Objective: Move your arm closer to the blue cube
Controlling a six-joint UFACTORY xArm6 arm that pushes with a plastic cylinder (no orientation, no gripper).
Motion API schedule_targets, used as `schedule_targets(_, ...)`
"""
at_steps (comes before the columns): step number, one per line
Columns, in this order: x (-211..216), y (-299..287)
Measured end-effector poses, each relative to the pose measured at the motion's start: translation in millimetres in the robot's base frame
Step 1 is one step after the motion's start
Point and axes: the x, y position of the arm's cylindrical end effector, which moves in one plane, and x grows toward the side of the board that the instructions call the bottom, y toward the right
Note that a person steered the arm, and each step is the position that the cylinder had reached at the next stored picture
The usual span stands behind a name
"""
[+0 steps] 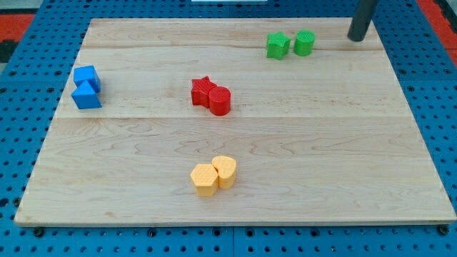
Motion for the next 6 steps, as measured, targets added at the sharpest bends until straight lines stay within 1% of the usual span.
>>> schedule_targets(2,-15.4,-215.0)
schedule_targets(3,-25.0,-268.1)
schedule_targets(4,-36.2,-307.6)
schedule_targets(5,-31.4,-388.5)
schedule_targets(6,-7.1,-440.5)
